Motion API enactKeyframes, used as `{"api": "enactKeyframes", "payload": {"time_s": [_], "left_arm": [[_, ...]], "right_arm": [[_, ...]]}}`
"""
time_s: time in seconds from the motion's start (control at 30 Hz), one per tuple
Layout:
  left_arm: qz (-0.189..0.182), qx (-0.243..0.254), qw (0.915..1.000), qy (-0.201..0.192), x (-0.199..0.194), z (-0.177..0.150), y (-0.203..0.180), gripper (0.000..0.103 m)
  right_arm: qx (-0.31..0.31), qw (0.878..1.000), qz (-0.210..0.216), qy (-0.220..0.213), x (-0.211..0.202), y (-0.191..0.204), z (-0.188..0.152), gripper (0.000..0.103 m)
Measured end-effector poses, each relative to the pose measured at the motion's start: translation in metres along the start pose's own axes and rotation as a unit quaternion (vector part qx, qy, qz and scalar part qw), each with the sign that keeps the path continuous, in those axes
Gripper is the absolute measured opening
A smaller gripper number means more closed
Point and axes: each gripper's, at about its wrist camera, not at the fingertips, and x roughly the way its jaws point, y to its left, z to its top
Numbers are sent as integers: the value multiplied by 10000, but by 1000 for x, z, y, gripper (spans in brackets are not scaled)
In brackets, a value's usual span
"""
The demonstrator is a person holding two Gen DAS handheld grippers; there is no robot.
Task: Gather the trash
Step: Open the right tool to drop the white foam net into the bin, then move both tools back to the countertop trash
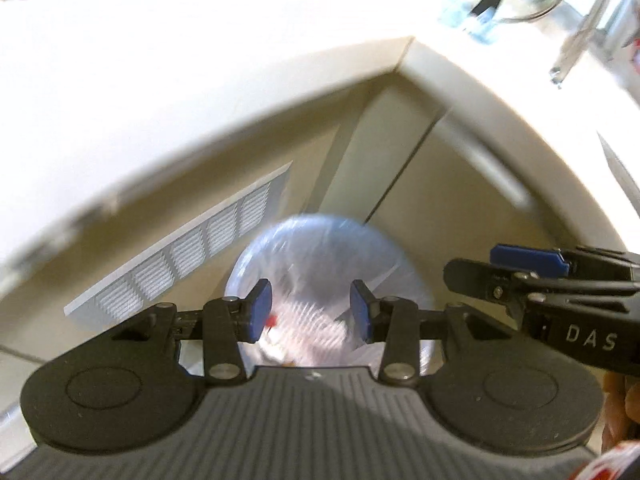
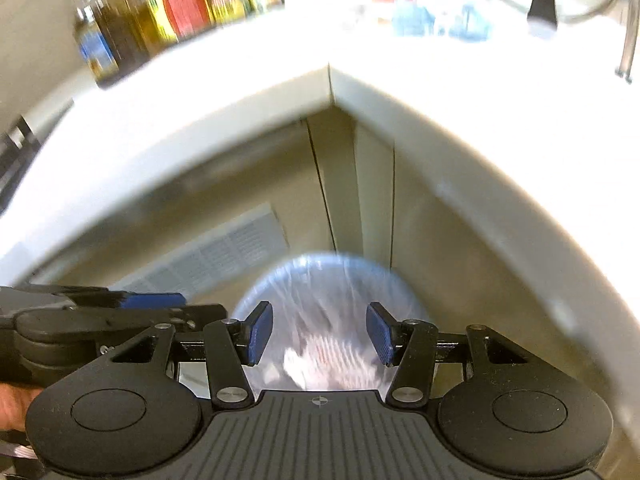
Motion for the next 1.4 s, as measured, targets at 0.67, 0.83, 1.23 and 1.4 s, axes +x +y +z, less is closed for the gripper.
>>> {"api": "enactKeyframes", "payload": {"time_s": [0.67,0.83,1.23,1.4], "left_arm": [[-64,467,9896,-1360,-45,124,-58,62],[76,632,9887,-1359,-25,150,-73,72],[436,654,9906,-1116,45,187,-86,73],[560,960,9879,-1083,60,199,-94,66]], "right_arm": [[-169,9876,-680,-1408,-83,-61,98,60],[-382,9886,-668,-1295,-65,-89,122,67],[-902,9903,-422,-969,-21,-131,157,69],[-1219,9887,-293,-824,-2,-135,166,69]]}}
